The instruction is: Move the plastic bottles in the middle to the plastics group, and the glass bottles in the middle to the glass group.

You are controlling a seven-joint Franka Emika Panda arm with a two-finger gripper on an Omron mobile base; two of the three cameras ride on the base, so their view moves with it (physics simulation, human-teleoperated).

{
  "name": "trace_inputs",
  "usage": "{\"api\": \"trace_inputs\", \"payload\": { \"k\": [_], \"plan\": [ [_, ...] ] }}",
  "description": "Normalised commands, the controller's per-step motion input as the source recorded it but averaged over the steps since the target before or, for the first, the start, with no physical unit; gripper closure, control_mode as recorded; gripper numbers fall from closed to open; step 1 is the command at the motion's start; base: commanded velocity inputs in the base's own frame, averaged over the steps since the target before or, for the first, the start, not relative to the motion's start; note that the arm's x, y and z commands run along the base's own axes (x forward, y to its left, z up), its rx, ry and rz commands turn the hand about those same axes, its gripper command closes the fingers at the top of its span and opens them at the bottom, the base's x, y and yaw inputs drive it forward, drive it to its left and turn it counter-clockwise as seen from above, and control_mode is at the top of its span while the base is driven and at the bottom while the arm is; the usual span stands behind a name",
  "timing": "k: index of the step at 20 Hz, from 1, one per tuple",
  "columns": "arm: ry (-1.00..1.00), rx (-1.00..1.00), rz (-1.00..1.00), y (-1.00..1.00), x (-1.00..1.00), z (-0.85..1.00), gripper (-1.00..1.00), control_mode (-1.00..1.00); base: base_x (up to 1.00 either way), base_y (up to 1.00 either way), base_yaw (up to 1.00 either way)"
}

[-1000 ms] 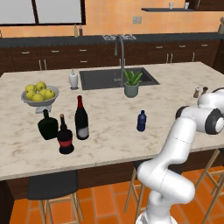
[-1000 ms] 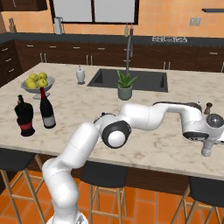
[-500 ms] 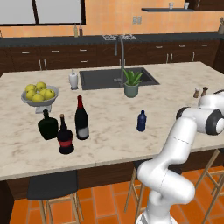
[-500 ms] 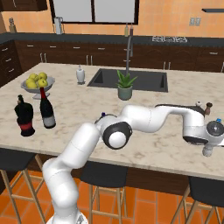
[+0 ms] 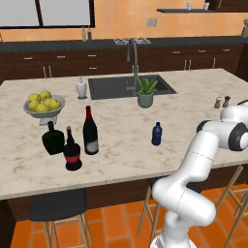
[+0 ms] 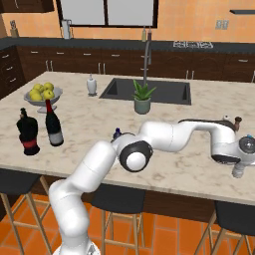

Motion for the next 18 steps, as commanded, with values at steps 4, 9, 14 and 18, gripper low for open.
{"api": "trace_inputs", "payload": {
  "k": [4, 9, 14, 18],
  "plan": [
    [0.05, -0.01, 0.0, 0.11, 0.0, 0.0, -1.0, -1.0, 0.0, 0.0, 0.0],
    [0.03, -0.02, 0.0, 0.11, 0.0, 0.0, -1.0, -1.0, 0.0, 0.0, 0.0],
    [0.03, -0.01, 0.0, 0.01, 0.0, 0.0, -1.0, -1.0, 0.0, 0.0, 0.0],
    [0.0, 0.0, 0.0, 0.19, -0.17, 0.25, -1.0, -1.0, 0.0, 0.0, 0.0]
  ]
}}
